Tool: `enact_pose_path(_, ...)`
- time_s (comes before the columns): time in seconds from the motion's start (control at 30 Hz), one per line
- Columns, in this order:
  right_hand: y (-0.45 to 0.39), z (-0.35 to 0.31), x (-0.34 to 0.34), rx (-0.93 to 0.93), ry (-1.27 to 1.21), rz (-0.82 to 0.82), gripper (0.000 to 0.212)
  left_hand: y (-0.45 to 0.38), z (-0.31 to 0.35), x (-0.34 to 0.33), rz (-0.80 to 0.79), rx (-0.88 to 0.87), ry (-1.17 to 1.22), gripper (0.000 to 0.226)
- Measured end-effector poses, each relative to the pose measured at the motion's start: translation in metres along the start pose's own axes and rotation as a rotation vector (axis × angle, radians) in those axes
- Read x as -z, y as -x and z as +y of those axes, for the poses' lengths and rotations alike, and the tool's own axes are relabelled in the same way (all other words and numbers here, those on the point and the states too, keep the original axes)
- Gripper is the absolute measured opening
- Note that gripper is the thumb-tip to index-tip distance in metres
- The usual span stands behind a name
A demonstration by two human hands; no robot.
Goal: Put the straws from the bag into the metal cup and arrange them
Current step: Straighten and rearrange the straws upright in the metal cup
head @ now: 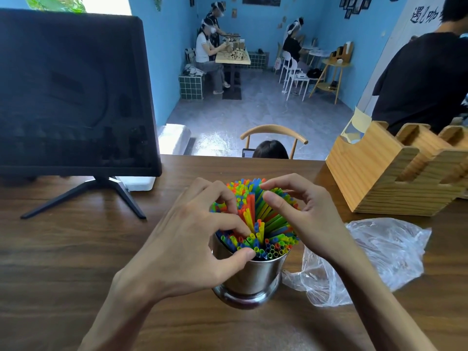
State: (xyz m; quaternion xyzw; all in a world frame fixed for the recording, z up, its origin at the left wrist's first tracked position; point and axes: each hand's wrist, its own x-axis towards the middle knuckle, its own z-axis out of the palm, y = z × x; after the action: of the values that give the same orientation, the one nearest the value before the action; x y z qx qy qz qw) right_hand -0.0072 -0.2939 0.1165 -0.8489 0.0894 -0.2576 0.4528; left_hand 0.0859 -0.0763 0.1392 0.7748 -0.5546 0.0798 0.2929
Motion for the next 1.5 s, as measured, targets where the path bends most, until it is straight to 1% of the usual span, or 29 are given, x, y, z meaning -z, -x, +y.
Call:
enact_pose_path(0.23, 0.002, -0.002, 0.001, 0.003, -0.006, -0.002, 0.012, 0.0, 0.001, -0.005, 0.002, -0.002, 0.007, 0.013)
enact_pose_path(0.33, 0.003, -0.002, 0.001, 0.004, -0.006, -0.005, 0.012, -0.001, 0.001, -0.005, 0.008, -0.002, 0.003, 0.018)
enact_pose_path(0.4, 0.003, -0.004, 0.0, 0.01, 0.002, 0.005, 0.012, 0.0, 0.001, -0.003, 0.005, -0.007, -0.032, 0.027)
enact_pose_path(0.47, 0.007, -0.009, 0.001, 0.075, 0.025, 0.065, 0.013, 0.002, 0.001, 0.002, 0.005, -0.003, -0.059, 0.034)
enact_pose_path(0.53, 0.014, -0.02, 0.003, 0.227, 0.083, 0.094, 0.014, 0.005, 0.002, 0.008, 0.007, 0.004, -0.064, 0.032)
enact_pose_path(0.6, 0.025, -0.035, 0.003, 0.361, 0.16, -0.004, 0.018, 0.006, 0.002, 0.01, 0.0, -0.002, -0.088, 0.025)
enact_pose_path(0.7, 0.035, -0.046, -0.002, 0.433, 0.324, -0.158, 0.017, 0.005, 0.0, 0.008, -0.006, -0.012, -0.099, 0.019)
enact_pose_path(0.77, 0.037, -0.045, -0.005, 0.441, 0.392, -0.196, 0.015, 0.005, 0.001, 0.006, 0.0, -0.002, -0.079, 0.016)
enact_pose_path(0.83, 0.035, -0.043, -0.005, 0.428, 0.4, -0.208, 0.016, 0.005, 0.002, 0.005, 0.004, 0.0, -0.066, 0.014)
enact_pose_path(0.93, 0.034, -0.043, -0.005, 0.408, 0.401, -0.18, 0.017, 0.005, 0.002, 0.004, 0.015, 0.004, -0.067, 0.012)
enact_pose_path(1.17, 0.035, -0.043, -0.008, 0.392, 0.41, -0.128, 0.018, 0.005, 0.003, 0.001, 0.044, 0.013, -0.034, 0.016)
enact_pose_path(1.5, 0.038, -0.039, -0.009, 0.361, 0.337, -0.06, 0.015, 0.005, 0.001, -0.001, 0.088, 0.003, 0.01, 0.012)
